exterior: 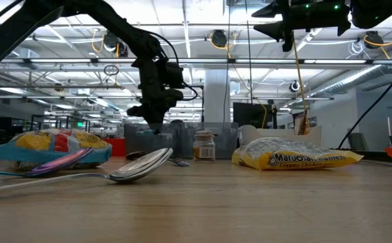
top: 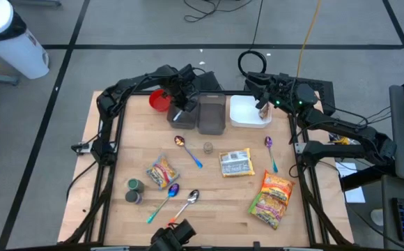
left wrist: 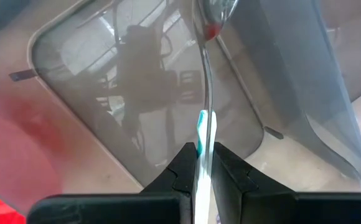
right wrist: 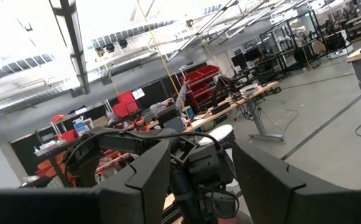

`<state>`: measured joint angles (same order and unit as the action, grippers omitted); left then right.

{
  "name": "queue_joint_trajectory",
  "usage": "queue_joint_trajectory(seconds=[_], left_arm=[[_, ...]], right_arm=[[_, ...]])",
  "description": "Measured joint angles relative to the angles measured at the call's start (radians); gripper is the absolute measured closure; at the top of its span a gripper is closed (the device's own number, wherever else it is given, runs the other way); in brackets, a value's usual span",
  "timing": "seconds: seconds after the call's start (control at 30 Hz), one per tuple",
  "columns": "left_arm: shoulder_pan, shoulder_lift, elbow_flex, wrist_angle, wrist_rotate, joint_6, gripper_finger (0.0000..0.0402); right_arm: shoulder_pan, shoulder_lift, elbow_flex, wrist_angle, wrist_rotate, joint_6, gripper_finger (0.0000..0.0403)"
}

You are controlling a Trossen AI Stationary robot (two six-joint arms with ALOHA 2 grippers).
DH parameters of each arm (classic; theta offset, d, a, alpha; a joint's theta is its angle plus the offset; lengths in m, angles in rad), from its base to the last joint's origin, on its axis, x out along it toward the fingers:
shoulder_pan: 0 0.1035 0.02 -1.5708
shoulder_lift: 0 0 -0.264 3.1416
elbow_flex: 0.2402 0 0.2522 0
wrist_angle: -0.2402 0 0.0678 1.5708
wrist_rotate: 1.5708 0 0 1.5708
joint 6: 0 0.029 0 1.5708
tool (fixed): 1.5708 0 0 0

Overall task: Pick & Place Food Item
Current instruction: Put the white and blue spoon into the left black bin

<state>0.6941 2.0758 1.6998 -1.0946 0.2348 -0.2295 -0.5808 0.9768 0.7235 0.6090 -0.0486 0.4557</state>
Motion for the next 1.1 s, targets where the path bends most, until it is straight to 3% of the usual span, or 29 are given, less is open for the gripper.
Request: queue_joint_trajectory(seconds=[0.63,0.9,1.1], left_arm=[[0.011,0.001,0.000,0.016,-0.001,-0.019,0.0373],[0.009,0.063,-0.001,-0.011,0.019,-0.038,0.0373],[-0.001,0.063,-0.001,0.006,-0.026,-0.033,0.0373]], right_arm=[[0.000,0.000,0.000,0.000,0.000,-0.008,0.0236],[0.000,0.000,0.000,0.000,0.001,-0.023,0.0236],[0.000,0.000,0.000,-0.011,0.004,-0.023,0.0236]])
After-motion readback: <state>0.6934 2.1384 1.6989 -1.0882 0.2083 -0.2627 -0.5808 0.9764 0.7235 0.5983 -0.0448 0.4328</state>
